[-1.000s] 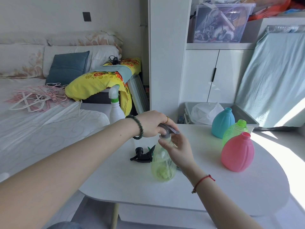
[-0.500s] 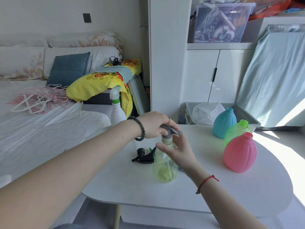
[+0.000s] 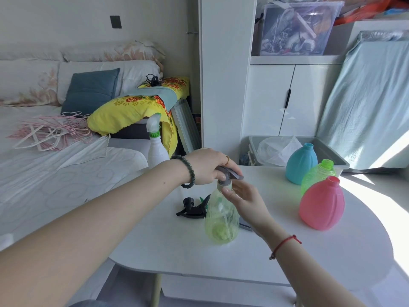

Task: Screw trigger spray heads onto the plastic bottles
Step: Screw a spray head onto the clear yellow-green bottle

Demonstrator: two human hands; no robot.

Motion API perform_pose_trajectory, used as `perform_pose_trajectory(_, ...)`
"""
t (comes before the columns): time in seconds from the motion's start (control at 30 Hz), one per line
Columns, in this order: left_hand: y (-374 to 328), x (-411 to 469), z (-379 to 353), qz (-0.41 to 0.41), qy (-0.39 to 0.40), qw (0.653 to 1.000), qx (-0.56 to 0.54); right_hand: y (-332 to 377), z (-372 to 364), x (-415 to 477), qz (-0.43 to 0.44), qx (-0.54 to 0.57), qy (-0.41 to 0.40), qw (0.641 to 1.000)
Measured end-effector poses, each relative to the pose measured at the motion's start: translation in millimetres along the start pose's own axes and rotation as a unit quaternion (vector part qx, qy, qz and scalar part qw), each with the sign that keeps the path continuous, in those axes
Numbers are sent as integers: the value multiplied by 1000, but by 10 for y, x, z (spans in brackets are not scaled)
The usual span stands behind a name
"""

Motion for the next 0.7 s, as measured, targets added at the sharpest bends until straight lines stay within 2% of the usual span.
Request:
perform_pose_trajectory(0.13, 14, 2, -6, -3, 0, 1000, -16, 47, 37, 13, 14, -45, -53, 997)
perform_pose_trajectory(0.27, -13, 13, -7, -37, -8, 999, 32, 88, 28, 12, 17, -42, -34, 998)
perform_pose_trajectory(0.33, 16, -71, -49, -56, -57, 994, 74, 96, 46, -2, 20, -55, -40, 997)
perform_pose_trajectory(0.37, 35, -161, -68, -53, -107, 991, 62, 84, 55, -16, 21, -64, -43, 997)
perform_pose_trajectory(0.43, 115, -412, -119, -34, -244, 969, -35, 3, 56, -58, 15, -76, -36, 996)
perform_pose_trajectory(0.5, 273, -623, -369, 11, -311, 939, -147, -167, 45, -123, -8, -83, -13, 996)
perform_pose_trajectory(0.6, 426, -728, -1035, 97, -242, 923, -284, -508, 20, -260, -49, -126, 21, 991)
perform_pose_trajectory(0.7, 408, -699, -1396, 120, -207, 906, -350, -685, 15, -328, -35, -172, 14, 984)
Point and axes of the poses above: each hand's wrist, its own x-axis towards the middle knuckle, its own z-axis out of the back of the hand, y = z × x, the point moved 9 cm from there along x, towards the middle knuckle, and after that the axes turned 10 degrees about -z, right-handed, at the moved point
